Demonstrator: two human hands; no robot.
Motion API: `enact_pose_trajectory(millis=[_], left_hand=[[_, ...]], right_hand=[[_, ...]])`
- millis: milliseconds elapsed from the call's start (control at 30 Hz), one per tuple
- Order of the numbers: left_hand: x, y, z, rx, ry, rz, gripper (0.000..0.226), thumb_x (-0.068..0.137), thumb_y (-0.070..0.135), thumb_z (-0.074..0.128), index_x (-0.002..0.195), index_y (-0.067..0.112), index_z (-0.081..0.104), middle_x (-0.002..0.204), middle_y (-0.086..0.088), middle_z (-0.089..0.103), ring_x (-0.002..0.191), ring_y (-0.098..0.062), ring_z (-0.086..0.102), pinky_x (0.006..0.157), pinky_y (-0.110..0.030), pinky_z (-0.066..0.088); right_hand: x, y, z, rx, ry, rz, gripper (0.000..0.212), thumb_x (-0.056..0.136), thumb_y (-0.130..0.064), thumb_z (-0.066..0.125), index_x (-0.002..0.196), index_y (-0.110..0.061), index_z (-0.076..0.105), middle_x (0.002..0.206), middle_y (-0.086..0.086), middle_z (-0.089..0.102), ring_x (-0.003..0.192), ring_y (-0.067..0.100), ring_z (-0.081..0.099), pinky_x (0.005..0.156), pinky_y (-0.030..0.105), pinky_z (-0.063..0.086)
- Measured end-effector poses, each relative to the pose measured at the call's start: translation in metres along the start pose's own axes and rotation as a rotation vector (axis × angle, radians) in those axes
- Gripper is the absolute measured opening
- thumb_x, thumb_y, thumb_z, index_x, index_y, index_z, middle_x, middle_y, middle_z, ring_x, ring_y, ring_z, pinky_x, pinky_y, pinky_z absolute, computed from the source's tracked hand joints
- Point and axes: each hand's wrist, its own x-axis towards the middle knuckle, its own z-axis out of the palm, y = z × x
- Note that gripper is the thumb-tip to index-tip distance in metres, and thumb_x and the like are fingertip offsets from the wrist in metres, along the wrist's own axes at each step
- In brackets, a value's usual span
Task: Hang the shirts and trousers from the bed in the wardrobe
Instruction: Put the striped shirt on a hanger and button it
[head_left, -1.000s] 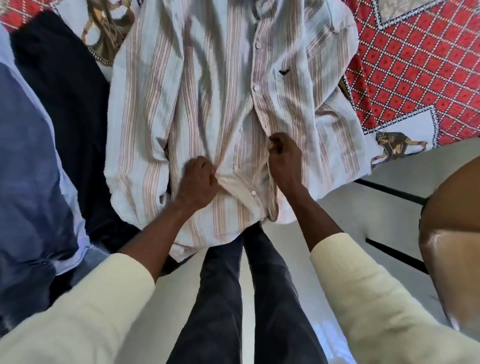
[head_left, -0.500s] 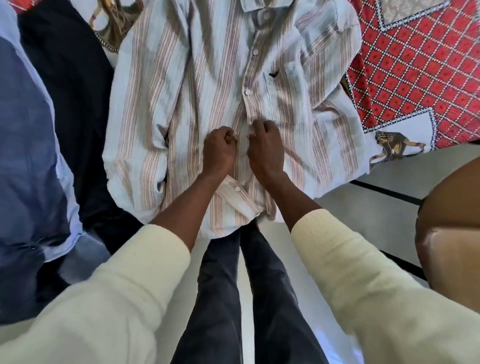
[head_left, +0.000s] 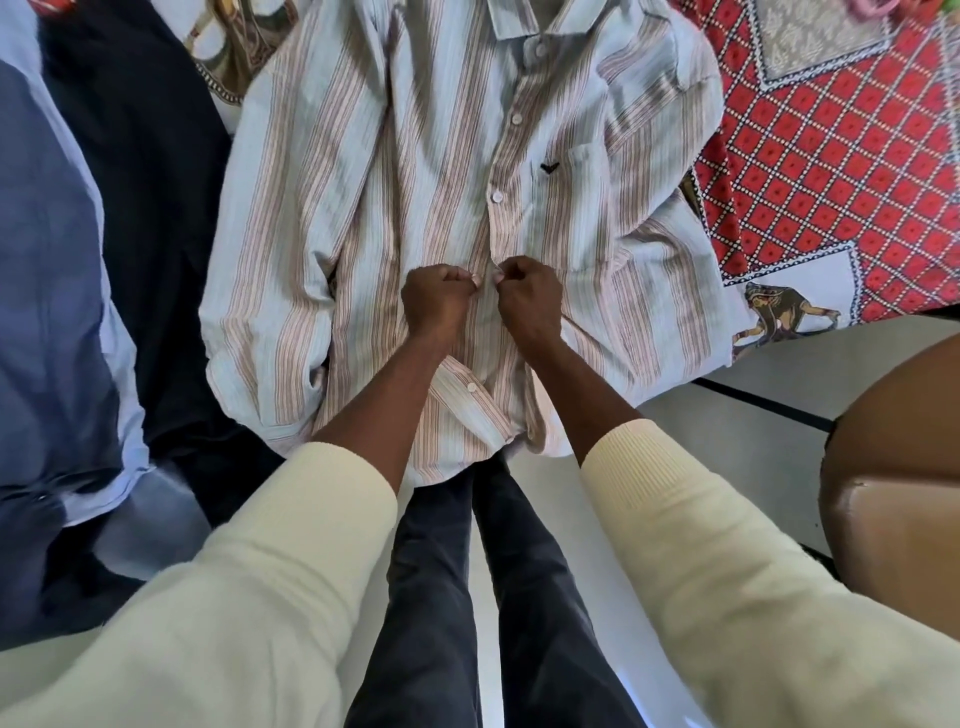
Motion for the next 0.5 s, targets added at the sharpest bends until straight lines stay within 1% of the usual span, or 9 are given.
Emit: enact_pose_trajectory(millis=[33,67,133,167,233,300,400,500], left_hand=[[0.001,0.000,-0.001,-0.103,-0.021,-0.070,0.013,0.075,0.012,0.081,0.066,0.015,0.072,0.070,-0.007,0.072,0.065,-0.019,0.068,0.067,-0.036,0.057],[0.000,0.000,-0.002,-0.185,-0.045,-0.120,0.013,0.076,0.010,0.081,0.067,0.013,0.072,0.069,-0.009,0.072,0.063,-0.021,0.066,0.067,-0.039,0.057],[-0.005,0.003,-0.003,-0.306,-0.102,-0.175,0.013,0.081,0.007,0.077,0.070,0.010,0.071,0.063,-0.008,0.067,0.057,-0.020,0.058,0.056,-0.034,0.052],[-0.008,0.005,-0.002,-0.365,-0.125,-0.195,0.013,0.082,0.004,0.075,0.071,0.009,0.070,0.061,-0.008,0.064,0.057,-0.019,0.055,0.054,-0.030,0.048],[-0.012,0.009,0.002,-0.439,-0.132,-0.220,0.013,0.084,0.001,0.073,0.073,0.008,0.070,0.062,-0.007,0.063,0.059,-0.019,0.055,0.057,-0.029,0.047],[-0.014,0.012,0.009,-0.415,-0.085,-0.223,0.013,0.084,0.001,0.072,0.074,0.010,0.070,0.063,-0.006,0.066,0.061,-0.019,0.059,0.060,-0.032,0.050],[-0.012,0.010,0.018,-0.373,-0.016,-0.219,0.011,0.083,0.007,0.074,0.075,0.014,0.072,0.069,-0.006,0.069,0.064,-0.019,0.062,0.067,-0.034,0.052],[-0.011,0.008,0.025,-0.265,0.054,-0.145,0.013,0.084,0.012,0.074,0.072,0.019,0.072,0.070,-0.004,0.071,0.064,-0.017,0.065,0.066,-0.034,0.055]], right_hand=[[0.000,0.000,0.000,0.047,-0.023,0.042,0.012,0.087,-0.004,0.058,0.080,-0.008,0.067,0.071,0.001,0.063,0.065,0.017,0.056,0.061,0.031,0.043],[0.000,-0.001,-0.001,0.091,-0.038,0.077,0.015,0.086,-0.003,0.058,0.073,-0.009,0.062,0.065,-0.001,0.057,0.059,0.015,0.050,0.058,0.030,0.038],[-0.002,-0.005,-0.003,0.159,-0.054,0.125,0.016,0.083,0.001,0.056,0.070,-0.007,0.059,0.060,0.000,0.051,0.053,0.012,0.042,0.053,0.026,0.033],[-0.003,-0.007,-0.005,0.186,-0.063,0.143,0.016,0.083,0.003,0.055,0.070,-0.007,0.059,0.059,0.000,0.050,0.048,0.009,0.040,0.048,0.023,0.031],[-0.007,-0.013,-0.008,0.228,-0.081,0.174,0.017,0.081,0.008,0.051,0.072,-0.005,0.059,0.057,0.000,0.048,0.039,0.003,0.036,0.039,0.017,0.028],[-0.007,-0.016,-0.009,0.257,-0.091,0.196,0.018,0.079,0.010,0.049,0.073,-0.003,0.059,0.056,0.001,0.048,0.037,0.002,0.036,0.038,0.017,0.027],[-0.005,-0.017,-0.010,0.273,-0.082,0.228,0.019,0.081,0.009,0.051,0.071,-0.006,0.059,0.057,0.002,0.051,0.043,0.008,0.043,0.042,0.019,0.031],[-0.005,-0.018,-0.013,0.272,-0.079,0.238,0.019,0.083,0.009,0.052,0.073,-0.005,0.059,0.057,0.001,0.052,0.035,-0.001,0.043,0.038,0.015,0.032]])
